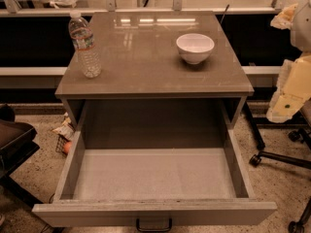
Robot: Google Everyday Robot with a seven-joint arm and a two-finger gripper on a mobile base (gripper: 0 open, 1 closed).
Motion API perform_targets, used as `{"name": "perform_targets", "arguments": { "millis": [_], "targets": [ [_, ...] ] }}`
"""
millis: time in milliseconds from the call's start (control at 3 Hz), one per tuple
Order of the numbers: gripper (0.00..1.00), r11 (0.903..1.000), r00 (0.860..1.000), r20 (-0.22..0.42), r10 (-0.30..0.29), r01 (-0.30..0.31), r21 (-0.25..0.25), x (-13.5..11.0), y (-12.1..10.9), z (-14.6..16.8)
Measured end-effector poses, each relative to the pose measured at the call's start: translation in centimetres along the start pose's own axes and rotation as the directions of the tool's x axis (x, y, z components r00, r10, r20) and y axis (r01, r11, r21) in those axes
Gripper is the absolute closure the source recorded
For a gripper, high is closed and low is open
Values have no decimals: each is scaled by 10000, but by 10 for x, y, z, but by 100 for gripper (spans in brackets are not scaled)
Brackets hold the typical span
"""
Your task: Place water bottle into top drawer
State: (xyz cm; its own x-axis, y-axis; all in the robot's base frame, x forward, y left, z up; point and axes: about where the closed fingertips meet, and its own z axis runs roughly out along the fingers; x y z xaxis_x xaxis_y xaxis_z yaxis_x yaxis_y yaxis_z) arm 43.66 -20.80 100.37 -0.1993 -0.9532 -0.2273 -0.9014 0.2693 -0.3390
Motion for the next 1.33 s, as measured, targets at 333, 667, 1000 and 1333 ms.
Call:
{"name": "perform_targets", "arguments": {
  "millis": [333,667,1000,1333],
  "targets": [
    [0,10000,10000,0,0,0,0,0,0,0],
    [0,9999,9960,885,153,-157,42,-20,0,7],
    [0,9992,9455,3236,375,-387,-29,-67,0,38],
    [0,9970,8623,5029,598,-761,119,-89,-15,58]
  ]
}}
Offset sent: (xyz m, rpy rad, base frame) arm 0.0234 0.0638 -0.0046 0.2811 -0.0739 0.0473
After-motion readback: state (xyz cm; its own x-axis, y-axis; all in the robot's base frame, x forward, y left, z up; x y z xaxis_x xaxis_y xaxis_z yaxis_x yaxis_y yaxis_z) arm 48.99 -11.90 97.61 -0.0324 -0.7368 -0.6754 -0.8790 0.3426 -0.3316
